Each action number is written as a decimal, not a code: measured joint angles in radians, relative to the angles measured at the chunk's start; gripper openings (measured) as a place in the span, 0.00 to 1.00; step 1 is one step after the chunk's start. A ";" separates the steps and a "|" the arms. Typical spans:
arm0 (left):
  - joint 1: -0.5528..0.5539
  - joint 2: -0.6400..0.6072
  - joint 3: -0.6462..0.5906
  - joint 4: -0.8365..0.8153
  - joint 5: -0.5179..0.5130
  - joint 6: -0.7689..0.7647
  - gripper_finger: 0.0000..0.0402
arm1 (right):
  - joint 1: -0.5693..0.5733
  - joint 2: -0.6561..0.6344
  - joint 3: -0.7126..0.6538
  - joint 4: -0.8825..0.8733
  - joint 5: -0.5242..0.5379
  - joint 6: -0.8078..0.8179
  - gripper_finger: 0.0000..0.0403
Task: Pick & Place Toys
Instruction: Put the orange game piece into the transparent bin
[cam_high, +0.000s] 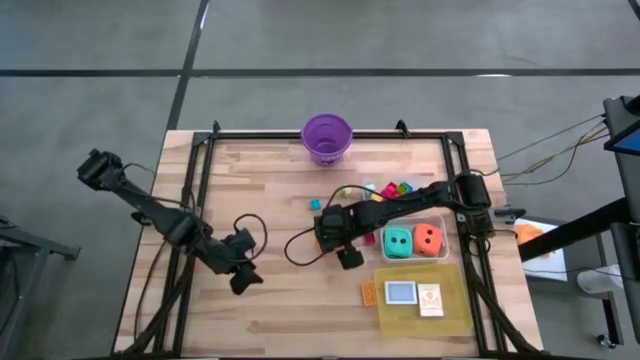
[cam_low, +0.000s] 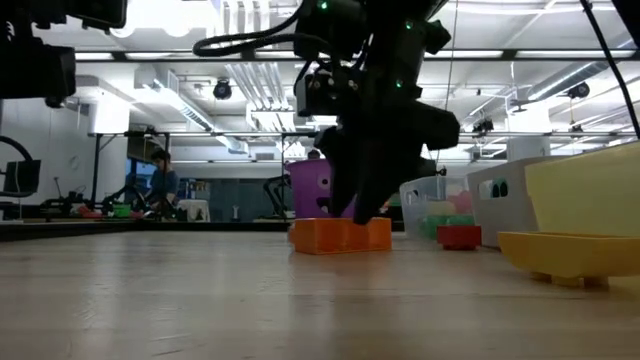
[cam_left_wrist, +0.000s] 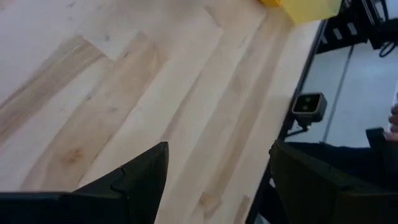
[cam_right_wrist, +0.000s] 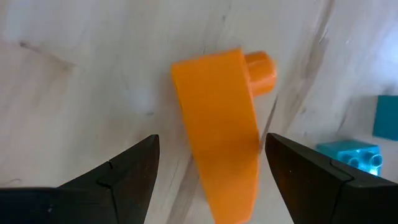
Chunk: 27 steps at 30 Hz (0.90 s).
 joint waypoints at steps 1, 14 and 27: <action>-0.004 -0.004 0.000 0.000 0.000 0.000 0.67 | -0.002 0.000 0.000 0.006 0.000 0.000 0.71; -0.007 -0.011 0.000 0.005 -0.004 -0.013 0.67 | -0.037 0.001 -0.046 0.038 -0.003 -0.036 0.39; -0.007 -0.011 0.000 0.005 -0.004 -0.029 0.67 | -0.035 0.004 -0.082 0.076 -0.001 -0.037 0.51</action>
